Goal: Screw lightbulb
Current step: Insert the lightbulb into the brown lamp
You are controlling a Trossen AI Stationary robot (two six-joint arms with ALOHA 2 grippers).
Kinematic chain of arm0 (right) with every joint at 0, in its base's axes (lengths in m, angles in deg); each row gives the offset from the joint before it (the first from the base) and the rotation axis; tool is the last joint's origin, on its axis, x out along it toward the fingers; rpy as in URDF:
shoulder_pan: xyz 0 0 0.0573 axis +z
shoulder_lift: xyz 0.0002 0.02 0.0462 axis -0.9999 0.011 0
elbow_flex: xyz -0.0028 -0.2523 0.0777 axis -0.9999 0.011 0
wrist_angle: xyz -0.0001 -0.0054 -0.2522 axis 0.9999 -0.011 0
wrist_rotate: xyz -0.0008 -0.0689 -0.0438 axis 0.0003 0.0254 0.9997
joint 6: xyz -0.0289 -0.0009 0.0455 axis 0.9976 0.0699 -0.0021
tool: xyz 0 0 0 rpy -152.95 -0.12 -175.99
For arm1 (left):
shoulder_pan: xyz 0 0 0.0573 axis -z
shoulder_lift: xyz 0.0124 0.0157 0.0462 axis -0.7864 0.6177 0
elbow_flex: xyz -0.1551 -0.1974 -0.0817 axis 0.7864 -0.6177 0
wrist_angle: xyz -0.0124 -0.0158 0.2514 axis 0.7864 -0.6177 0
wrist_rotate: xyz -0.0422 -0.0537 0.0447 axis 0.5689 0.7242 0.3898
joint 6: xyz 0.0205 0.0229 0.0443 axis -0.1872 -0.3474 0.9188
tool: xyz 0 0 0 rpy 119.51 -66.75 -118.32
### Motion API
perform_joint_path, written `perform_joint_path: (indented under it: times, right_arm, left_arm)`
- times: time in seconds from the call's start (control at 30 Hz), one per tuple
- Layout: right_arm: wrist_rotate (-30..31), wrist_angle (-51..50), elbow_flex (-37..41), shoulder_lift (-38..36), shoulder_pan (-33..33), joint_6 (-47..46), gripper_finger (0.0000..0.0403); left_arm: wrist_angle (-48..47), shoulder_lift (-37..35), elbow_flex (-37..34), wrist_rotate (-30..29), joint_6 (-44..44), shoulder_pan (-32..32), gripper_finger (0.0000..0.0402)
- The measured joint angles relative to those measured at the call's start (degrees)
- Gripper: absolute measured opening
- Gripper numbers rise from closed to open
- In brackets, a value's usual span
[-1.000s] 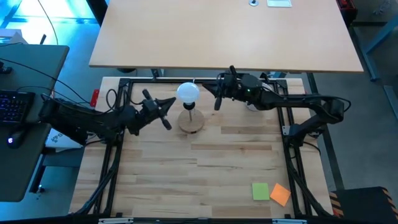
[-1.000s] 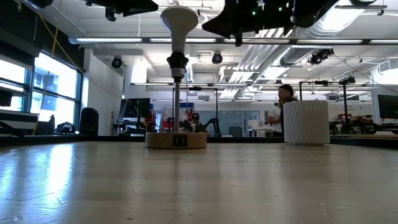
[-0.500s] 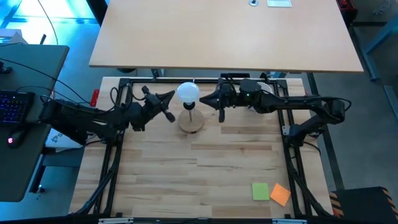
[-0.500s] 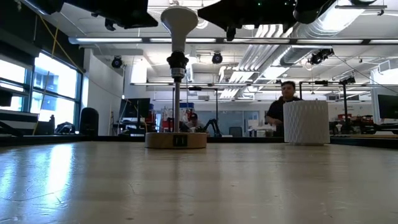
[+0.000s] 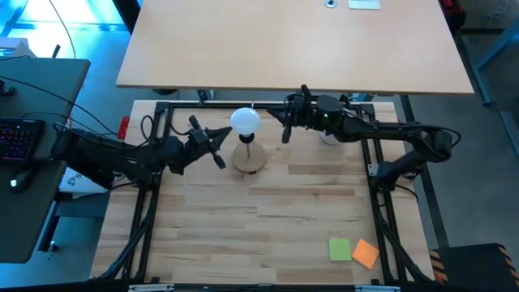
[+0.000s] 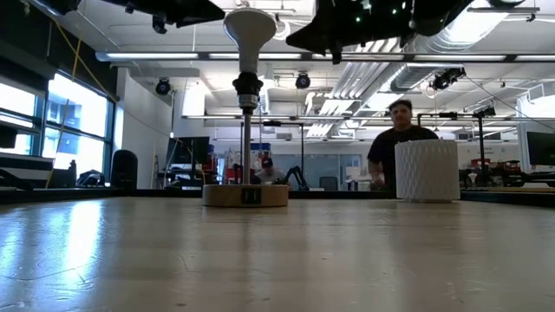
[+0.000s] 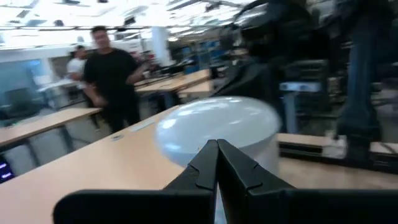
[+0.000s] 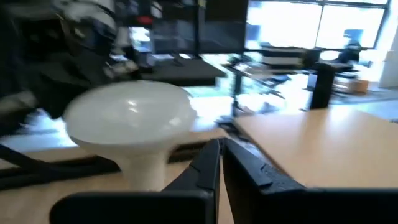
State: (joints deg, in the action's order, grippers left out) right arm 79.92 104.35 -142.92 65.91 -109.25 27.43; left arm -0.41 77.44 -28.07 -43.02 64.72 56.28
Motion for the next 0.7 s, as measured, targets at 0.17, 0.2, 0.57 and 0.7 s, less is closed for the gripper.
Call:
perform_joint_path:
  times: [0.17, 0.2, 0.57, 0.7]
  right_arm:
    - [-7.9, 3.5, 0.0, 1.9, -0.1, -2.7, 0.0016]
    - [-8.6, 3.3, 0.0, 1.9, 0.2, -2.9, 0.0016]
    - [-16.7, -0.7, 0.0, 0.9, 3.2, -1.3, 0.0016]
    - [-5.2, -3.3, 0.0, 0.1, 2.0, -0.5, 0.0016]
  left_arm:
    - [0.6, 0.7, 0.0, -1.8, -0.2, -1.4, 0.0]
    - [0.3, 0.7, 0.0, -2.5, -0.2, -1.8, 0.0]
    - [-2.3, -0.3, 0.0, -10.4, 0.3, -3.2, 0.0]
    - [-2.2, -1.6, 0.0, -7.3, 0.3, -1.1, 0.0]
